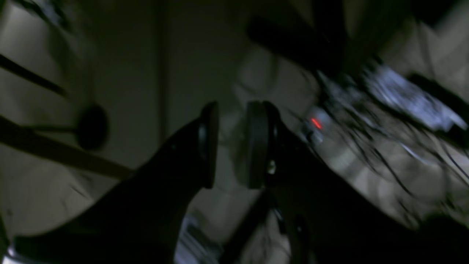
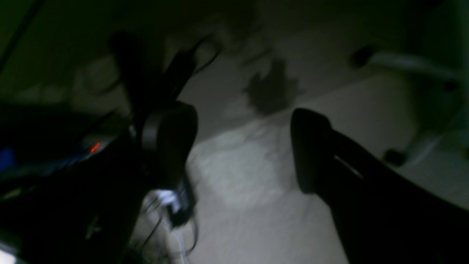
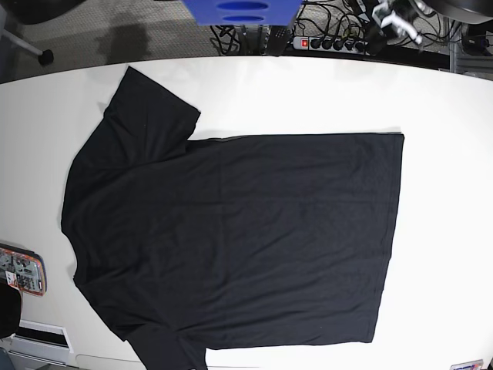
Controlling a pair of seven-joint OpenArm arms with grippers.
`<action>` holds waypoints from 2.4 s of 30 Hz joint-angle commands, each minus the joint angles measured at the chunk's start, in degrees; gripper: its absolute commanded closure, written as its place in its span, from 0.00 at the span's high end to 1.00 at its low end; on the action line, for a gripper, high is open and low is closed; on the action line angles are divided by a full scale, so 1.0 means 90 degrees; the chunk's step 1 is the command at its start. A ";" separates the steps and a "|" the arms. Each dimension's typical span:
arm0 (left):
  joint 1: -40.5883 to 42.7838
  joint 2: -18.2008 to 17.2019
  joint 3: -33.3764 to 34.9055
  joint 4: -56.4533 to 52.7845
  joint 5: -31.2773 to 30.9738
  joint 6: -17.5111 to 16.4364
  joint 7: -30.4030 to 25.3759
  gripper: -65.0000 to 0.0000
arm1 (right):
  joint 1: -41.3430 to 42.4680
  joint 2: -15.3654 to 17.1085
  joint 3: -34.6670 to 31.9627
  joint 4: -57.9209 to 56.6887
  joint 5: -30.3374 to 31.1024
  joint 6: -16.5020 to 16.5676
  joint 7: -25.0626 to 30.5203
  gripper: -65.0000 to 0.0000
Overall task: Fold the T-shirt properly
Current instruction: 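Move both grippers out from rest toward the shirt's shoulders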
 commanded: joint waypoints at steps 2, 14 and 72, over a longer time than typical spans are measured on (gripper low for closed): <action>0.0146 0.0005 0.0000 0.0164 -0.0017 0.0013 -0.0117 0.19 | -0.0158 -0.0174 -0.0010 -0.0009 -0.0053 0.0076 0.0190 0.65; 0.0497 0.0014 -0.0020 0.1610 -0.0066 0.0013 -0.0117 0.19 | 0.1483 -0.0184 0.0009 -0.0067 -0.0922 0.0076 0.1401 0.65; 0.1377 -0.0669 -0.0645 0.4862 -0.2547 0.0022 -0.0126 0.19 | 0.1444 -0.0887 0.1289 0.0802 -0.1127 0.0086 0.3531 0.65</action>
